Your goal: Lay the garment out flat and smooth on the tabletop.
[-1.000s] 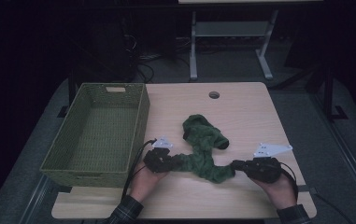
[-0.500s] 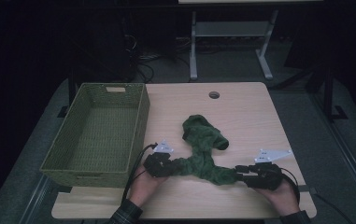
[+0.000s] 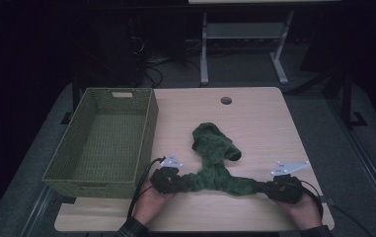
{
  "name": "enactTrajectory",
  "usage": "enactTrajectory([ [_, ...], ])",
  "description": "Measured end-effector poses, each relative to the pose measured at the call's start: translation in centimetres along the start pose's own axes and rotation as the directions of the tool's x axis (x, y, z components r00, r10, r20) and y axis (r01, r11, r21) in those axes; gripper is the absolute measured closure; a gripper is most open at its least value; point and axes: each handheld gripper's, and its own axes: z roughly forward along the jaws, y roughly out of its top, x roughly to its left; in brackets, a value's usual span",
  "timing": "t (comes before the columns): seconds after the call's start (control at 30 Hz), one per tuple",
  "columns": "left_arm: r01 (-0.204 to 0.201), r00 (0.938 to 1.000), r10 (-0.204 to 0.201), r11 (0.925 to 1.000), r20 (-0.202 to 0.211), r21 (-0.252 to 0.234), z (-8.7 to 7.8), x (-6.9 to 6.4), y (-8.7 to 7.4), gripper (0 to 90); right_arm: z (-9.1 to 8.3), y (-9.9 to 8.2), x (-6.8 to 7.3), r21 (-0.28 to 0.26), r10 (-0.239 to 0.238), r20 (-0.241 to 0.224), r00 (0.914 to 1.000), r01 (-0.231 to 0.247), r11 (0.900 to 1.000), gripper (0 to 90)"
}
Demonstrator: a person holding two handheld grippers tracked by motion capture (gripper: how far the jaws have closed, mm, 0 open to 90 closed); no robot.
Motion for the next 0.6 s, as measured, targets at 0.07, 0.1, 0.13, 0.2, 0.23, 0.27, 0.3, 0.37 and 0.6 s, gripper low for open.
enactTrajectory([
  [0.07,0.002,0.9998,-0.002,1.0,0.019,0.002,0.1,-0.4,-0.3,79.9,-0.6,-0.5,-0.1,-0.007,0.01,0.01,0.9999,-0.01,0.9999,84.8],
  [0.1,0.004,0.9996,-0.004,1.0,0.029,0.009,0.2,-0.7,-0.5,79.9,-0.9,-0.7,-0.2,-0.006,0.015,0.014,0.9998,-0.015,0.9999,84.8],
  [0.13,-0.001,0.9994,0.001,0.9999,0.034,0.013,0.2,-0.9,-0.6,79.9,-1.2,-1.1,-0.2,-0.004,0.013,0.016,0.9998,-0.013,0.9999,84.8],
  [0.2,-0.002,0.9988,0.001,0.9997,0.049,0.024,0.4,-1.5,-1.0,79.8,-1.4,-1.7,-0.1,0.001,0.014,0.013,0.9998,-0.014,0.9999,84.8],
  [0.23,-0.001,0.9987,0.0,0.9997,0.051,0.024,0.4,-1.8,-1.2,79.4,-1.4,-2.1,0.0,0.009,0.008,0.013,0.9999,-0.008,0.9999,84.7],
  [0.27,-0.011,0.9987,0.01,0.9996,0.05,0.026,0.5,-1.8,-1.3,78.4,-1.4,-2.4,0.1,0.014,0.013,0.009,0.9999,-0.013,0.9998,84.6],
  [0.3,-0.012,0.9989,0.011,0.9996,0.045,0.027,0.4,-1.9,-1.4,76.7,-1.4,-2.6,0.2,0.017,0.018,0.005,0.9998,-0.018,0.9997,84.1],
  [0.37,-0.016,0.9991,0.016,0.9997,0.04,0.018,0.2,-2.0,-1.2,71.4,-1.4,-2.6,0.3,0.006,0.006,-0.002,1.0,-0.006,1.0,81.1],
  [0.6,-0.029,0.9996,0.029,0.9984,-0.001,-0.049,-1.4,-1.5,0.8,61.7,-1.4,-0.2,-0.4,-0.053,-0.009,0.001,1.0,0.009,0.9986,67.6],
])
